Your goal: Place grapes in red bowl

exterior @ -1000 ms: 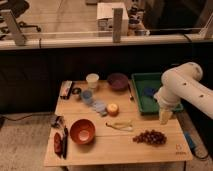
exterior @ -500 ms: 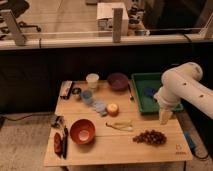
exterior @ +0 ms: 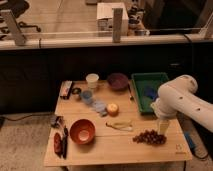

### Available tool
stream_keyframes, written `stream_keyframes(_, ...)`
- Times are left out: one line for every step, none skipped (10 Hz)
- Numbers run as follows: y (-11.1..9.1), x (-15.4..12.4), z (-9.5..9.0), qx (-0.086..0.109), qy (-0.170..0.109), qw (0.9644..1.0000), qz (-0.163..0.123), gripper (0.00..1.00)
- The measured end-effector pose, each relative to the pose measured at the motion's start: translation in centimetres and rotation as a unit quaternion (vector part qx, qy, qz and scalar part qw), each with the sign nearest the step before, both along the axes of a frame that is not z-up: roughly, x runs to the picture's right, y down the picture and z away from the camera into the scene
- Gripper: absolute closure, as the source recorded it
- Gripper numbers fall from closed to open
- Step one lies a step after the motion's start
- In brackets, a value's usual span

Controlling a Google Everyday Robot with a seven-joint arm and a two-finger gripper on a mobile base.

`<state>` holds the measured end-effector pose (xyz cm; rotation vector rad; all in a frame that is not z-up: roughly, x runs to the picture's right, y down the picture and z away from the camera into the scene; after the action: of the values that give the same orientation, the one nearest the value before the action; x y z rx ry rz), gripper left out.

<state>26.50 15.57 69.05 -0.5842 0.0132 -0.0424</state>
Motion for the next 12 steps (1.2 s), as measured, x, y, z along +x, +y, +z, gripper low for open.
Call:
stream_keyframes(0.4, -0.1, 0.2, -0.001, -0.004, 1.0000, -0.003, 0.20)
stream_keyframes(1.0, -0.2, 0.6, -0.001, -0.008, 0.9999, -0.007, 0.20)
stream_keyframes(1.9, -0.7, 1.1, -0.002, -0.016, 0.9998, -0.015, 0.20)
stream_keyframes(2.4, -1.0, 1.3, -0.002, -0.020, 0.9996, -0.019, 0.20)
stream_keyframes(2.8, -1.3, 1.5, -0.003, -0.023, 0.9995, -0.021, 0.20)
stream_keyframes(3.2, -1.7, 1.7, -0.004, -0.028, 0.9992, -0.026, 0.20)
stream_keyframes(3.4, -1.8, 1.9, -0.005, -0.031, 0.9991, -0.029, 0.20)
stream_keyframes(3.9, -1.9, 2.3, -0.006, -0.036, 0.9988, -0.034, 0.20)
stream_keyframes(4.3, -2.0, 2.7, -0.007, -0.040, 0.9984, -0.039, 0.20)
stream_keyframes(5.0, -2.4, 3.5, -0.008, -0.046, 0.9978, -0.046, 0.20)
stream_keyframes(5.6, -2.8, 4.2, -0.010, -0.053, 0.9971, -0.055, 0.20)
stream_keyframes(6.0, -3.0, 4.7, -0.012, -0.057, 0.9964, -0.061, 0.20)
